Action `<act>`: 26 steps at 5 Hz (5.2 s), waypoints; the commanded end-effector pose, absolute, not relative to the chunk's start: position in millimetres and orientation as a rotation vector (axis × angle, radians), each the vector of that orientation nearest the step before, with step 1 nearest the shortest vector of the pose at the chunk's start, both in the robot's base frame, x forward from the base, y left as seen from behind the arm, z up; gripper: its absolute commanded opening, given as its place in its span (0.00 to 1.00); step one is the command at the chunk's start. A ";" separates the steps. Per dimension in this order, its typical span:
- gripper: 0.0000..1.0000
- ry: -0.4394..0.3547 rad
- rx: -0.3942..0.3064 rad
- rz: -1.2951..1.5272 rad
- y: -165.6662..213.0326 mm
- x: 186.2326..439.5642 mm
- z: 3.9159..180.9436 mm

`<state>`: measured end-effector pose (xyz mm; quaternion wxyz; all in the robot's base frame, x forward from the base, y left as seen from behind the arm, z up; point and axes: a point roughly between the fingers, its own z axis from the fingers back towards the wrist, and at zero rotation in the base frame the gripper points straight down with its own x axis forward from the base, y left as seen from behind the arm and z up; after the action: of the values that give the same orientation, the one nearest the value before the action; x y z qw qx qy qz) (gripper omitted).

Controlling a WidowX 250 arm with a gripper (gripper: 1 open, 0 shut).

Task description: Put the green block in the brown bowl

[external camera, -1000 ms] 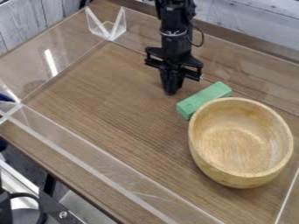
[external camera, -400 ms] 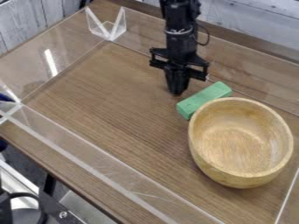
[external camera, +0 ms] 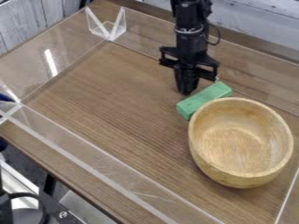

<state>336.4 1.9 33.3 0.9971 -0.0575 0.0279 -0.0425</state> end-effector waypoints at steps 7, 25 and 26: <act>0.00 -0.023 -0.084 -0.115 -8.4 355.0 53.4; 0.00 -0.007 -0.124 -0.348 -94.0 267.8 56.2; 0.00 0.011 -0.129 -0.360 -97.7 266.0 41.6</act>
<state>261.8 -93.9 34.6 0.9828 -0.0611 0.0199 -0.1730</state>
